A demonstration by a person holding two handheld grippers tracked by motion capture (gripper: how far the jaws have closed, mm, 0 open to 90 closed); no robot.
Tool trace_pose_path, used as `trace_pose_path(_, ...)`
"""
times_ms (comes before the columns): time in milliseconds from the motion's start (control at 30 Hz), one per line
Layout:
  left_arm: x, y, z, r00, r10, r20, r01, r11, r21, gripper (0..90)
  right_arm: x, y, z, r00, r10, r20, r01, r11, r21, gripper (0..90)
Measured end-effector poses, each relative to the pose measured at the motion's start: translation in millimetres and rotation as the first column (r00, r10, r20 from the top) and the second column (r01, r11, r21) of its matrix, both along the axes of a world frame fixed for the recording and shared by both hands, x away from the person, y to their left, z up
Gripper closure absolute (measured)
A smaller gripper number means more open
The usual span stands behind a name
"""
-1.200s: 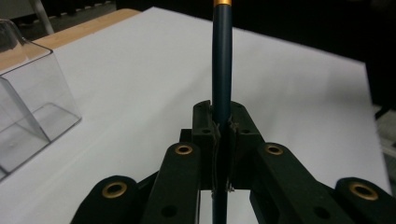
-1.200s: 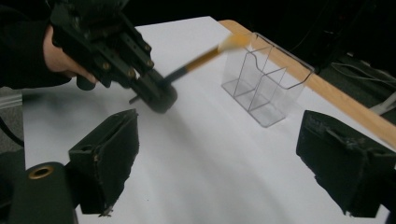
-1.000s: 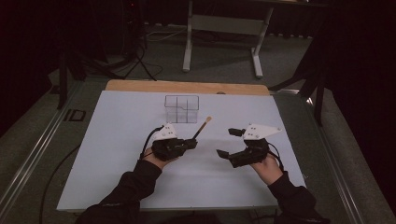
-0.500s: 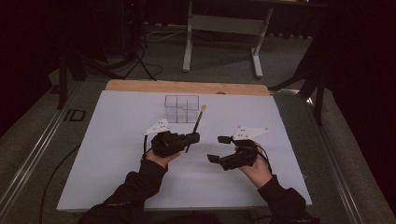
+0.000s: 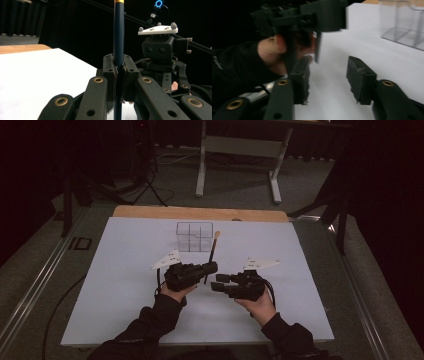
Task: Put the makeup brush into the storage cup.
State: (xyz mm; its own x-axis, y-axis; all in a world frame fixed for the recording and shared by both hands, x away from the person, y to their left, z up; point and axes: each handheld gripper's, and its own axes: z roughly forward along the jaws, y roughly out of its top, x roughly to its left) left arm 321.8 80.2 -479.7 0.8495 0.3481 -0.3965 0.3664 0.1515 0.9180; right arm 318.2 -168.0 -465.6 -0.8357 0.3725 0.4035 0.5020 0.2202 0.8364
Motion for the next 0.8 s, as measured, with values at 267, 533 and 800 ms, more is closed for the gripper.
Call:
trace_pose_path(267,-1.5,-5.7,-0.3,1.0,-0.009,0.0,0.009,0.9999,0.012,84.2,-0.1,10.8,-2.6,0.9991,0.015,-0.039,-0.014,0.9997,0.019,69.4)
trace_pose_path(533,-0.1,-7.1,-4.0,0.9996,-0.014,-0.024,0.015,0.9998,0.011,84.1,3.8,12.9,-5.2,0.9968,0.018,-0.078,-0.015,0.9994,0.032,82.7)
trace_pose_path(800,0.5,-8.8,-4.0,0.9987,-0.008,-0.05,0.01,0.9992,0.038,83.5,3.4,13.4,-6.6,0.9961,0.019,-0.086,-0.018,0.9998,0.011,85.9)
